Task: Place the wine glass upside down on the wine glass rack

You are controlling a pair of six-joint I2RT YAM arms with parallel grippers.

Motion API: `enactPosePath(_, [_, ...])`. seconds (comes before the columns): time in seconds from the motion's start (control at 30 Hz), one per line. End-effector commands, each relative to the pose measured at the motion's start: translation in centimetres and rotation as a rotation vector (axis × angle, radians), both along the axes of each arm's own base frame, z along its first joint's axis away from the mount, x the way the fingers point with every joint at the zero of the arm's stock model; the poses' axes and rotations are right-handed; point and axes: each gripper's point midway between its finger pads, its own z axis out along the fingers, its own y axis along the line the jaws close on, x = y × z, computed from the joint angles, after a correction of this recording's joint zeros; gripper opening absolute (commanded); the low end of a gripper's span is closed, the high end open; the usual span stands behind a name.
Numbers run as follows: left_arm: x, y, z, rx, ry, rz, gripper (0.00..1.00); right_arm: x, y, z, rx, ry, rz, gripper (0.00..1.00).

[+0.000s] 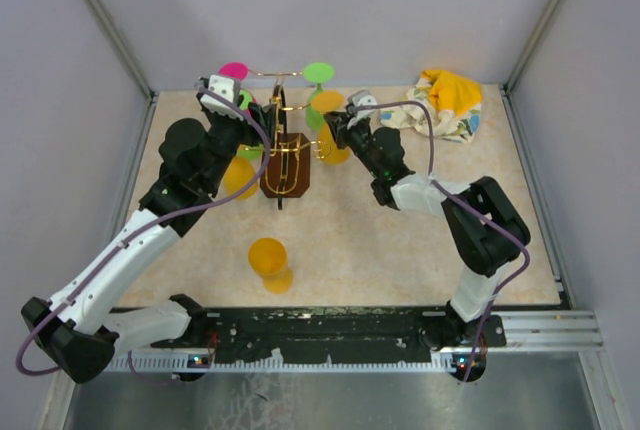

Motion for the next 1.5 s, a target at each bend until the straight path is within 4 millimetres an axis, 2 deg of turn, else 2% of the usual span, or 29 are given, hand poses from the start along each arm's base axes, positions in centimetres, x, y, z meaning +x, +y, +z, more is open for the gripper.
enactPosePath(0.0, [-0.4,0.1,0.0,-0.009,-0.001,-0.016,0.72,-1.2,-1.9,3.6,0.064,-0.103,-0.038,0.00])
enactPosePath(0.2, [-1.2,0.2,-0.1,-0.025,0.004,-0.033,0.72,-3.5,-1.1,3.3,0.069,-0.149,0.060,0.00])
enactPosePath(0.43, [-1.5,0.4,0.0,-0.021,0.007,-0.033,0.72,-4.7,1.0,4.1,0.072,-0.195,0.132,0.00])
enactPosePath(0.57, [-1.6,0.5,-0.2,-0.018,0.014,-0.035,0.72,-4.9,1.3,4.0,0.066,-0.197,0.126,0.16])
enactPosePath(0.6, [-1.7,0.5,-0.2,-0.018,0.016,-0.036,0.72,-5.0,1.0,3.9,0.068,-0.195,0.116,0.24])
enactPosePath(0.73, [-1.9,0.4,-0.3,-0.025,0.025,-0.045,0.74,-5.8,-0.4,4.4,0.071,-0.200,0.079,0.43])
enactPosePath(0.8, [-2.0,0.4,-0.4,-0.030,0.032,-0.050,0.74,-6.2,-0.8,4.3,0.064,-0.195,0.068,0.55])
enactPosePath(0.87, [-2.0,0.5,-0.5,-0.031,0.047,-0.042,0.74,-6.6,-1.5,4.3,0.061,-0.191,0.053,0.63])
enactPosePath(0.97, [-2.0,0.5,-1.0,-0.005,0.104,-0.034,0.74,-7.0,-2.5,3.8,0.046,-0.167,0.016,0.64])
enactPosePath(1.07, [-2.6,0.0,-0.8,0.016,0.127,-0.078,0.70,-7.3,-4.0,3.1,0.022,-0.126,-0.039,0.66])
enactPosePath(1.23, [-3.9,-1.4,-0.7,0.015,0.151,-0.176,0.67,-7.8,-7.5,0.2,-0.063,0.050,-0.180,0.69])
enactPosePath(1.37, [-4.5,-4.2,-2.4,0.079,0.216,-0.248,0.66,-9.2,-10.7,-0.8,-0.089,0.150,-0.294,0.70])
enactPosePath(1.47, [-6.0,-7.0,-4.1,0.175,0.240,-0.258,0.66,-10.1,-13.1,-1.7,-0.123,0.215,-0.388,0.71])
